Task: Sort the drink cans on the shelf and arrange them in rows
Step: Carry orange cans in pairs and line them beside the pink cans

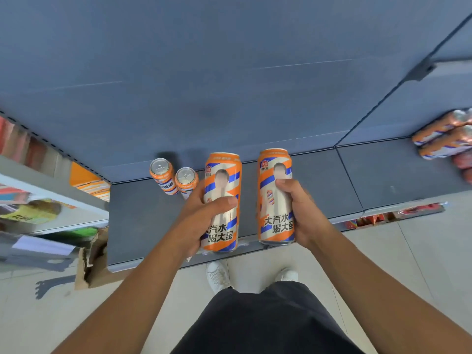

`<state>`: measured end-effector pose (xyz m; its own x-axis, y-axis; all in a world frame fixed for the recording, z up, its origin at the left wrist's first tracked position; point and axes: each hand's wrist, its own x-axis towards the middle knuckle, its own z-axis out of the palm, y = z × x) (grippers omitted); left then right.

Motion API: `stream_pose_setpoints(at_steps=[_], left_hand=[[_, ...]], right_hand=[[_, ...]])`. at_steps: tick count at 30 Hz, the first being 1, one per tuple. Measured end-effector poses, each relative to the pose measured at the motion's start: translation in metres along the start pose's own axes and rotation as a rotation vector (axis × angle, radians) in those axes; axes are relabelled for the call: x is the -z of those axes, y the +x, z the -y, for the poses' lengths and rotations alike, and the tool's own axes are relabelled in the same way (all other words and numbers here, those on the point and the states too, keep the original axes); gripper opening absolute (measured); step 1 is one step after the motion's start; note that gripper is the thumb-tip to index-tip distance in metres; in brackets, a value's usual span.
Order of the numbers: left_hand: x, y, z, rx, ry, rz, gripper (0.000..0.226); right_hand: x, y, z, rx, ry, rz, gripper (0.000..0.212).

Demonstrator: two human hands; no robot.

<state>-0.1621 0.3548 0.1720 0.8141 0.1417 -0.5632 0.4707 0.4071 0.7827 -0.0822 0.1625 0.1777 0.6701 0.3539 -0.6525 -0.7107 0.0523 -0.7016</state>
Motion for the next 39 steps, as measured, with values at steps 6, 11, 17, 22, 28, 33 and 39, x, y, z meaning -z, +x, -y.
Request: stream_pose_setpoints(at_steps=[6,11,17,22,28,33,39], left_hand=[[-0.083,0.003,-0.006,-0.095,0.115,0.012,0.049],[-0.172,0.008,-0.008,-0.193,0.22,0.089,0.053],[-0.284,0.018,0.004,-0.257,0.319,0.241,0.053],[-0.36,0.024,0.02,-0.251,0.374,0.397,0.06],[-0.432,0.034,0.033,-0.229,0.425,0.57,0.067],[-0.483,0.053,0.043,-0.183,0.434,0.686,0.058],[-0.544,0.095,0.051,-0.127,0.464,0.772,0.055]], right_hand=[[0.056,-0.029,0.03,0.193,0.018,0.011,0.046],[0.129,-0.058,0.059,0.314,-0.007,-0.057,0.04],[0.224,-0.101,0.085,0.444,0.027,-0.181,0.04],[0.292,-0.133,0.092,0.517,0.097,-0.322,0.041],[0.351,-0.159,0.091,0.555,0.193,-0.468,0.039],[0.389,-0.163,0.093,0.57,0.25,-0.584,0.042],[0.438,-0.15,0.113,0.553,0.271,-0.709,0.043]])
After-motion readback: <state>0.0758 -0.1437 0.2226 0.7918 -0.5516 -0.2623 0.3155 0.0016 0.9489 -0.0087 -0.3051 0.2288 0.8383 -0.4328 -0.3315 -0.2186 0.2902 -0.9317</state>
